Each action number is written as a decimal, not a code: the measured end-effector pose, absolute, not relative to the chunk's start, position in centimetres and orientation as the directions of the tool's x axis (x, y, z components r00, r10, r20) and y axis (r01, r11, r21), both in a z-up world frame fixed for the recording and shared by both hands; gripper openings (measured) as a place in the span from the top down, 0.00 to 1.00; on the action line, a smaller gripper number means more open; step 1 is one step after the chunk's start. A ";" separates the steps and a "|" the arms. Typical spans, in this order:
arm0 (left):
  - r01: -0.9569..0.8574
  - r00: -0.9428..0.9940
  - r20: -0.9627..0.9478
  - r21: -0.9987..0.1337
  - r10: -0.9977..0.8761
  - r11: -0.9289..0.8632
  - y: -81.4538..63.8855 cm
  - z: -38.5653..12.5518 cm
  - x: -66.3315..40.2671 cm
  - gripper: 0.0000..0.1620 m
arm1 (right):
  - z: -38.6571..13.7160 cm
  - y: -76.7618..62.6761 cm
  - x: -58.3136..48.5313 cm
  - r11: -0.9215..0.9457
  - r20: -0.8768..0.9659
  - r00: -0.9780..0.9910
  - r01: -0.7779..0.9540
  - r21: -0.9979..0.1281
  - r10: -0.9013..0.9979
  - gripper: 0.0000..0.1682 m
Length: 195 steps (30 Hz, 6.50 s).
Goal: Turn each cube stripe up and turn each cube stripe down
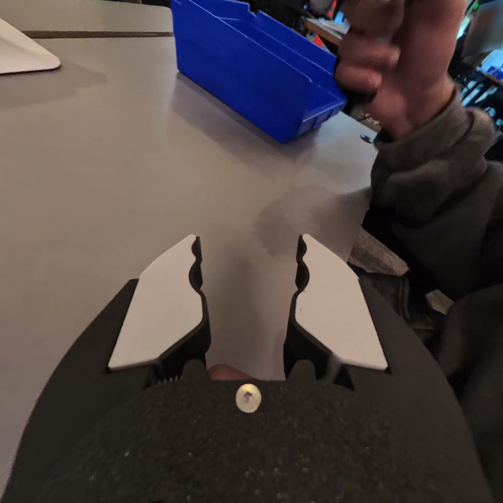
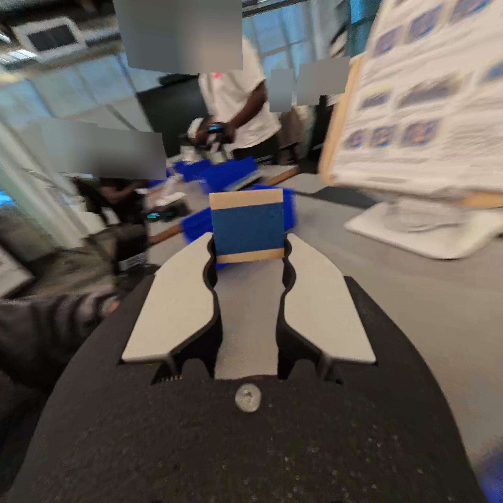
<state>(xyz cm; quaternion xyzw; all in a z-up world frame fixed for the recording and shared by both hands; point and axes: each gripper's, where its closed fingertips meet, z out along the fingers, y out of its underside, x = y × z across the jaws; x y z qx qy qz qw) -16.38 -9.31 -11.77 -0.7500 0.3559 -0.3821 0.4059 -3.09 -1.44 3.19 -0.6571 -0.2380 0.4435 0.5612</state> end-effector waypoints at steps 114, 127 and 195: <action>-0.123 0.039 0.570 -0.812 -0.820 -0.571 -4.1 -3.4 -7.9 0.72 | -5.0 -4.7 -11.3 -0.597 -0.679 0.089 -0.402 -0.694 0.729 0.65; -0.082 0.287 0.597 -0.764 -0.749 -0.640 -5.3 -3.9 -13.0 0.51 | -4.8 -6.1 -10.1 -0.500 -0.568 0.171 -0.320 -0.805 0.805 0.73; -0.342 0.626 0.127 -0.842 -0.770 -0.417 -8.2 -10.8 -21.8 0.60 | -9.4 -7.6 -11.8 -0.262 -0.169 0.472 0.138 -0.955 0.865 0.69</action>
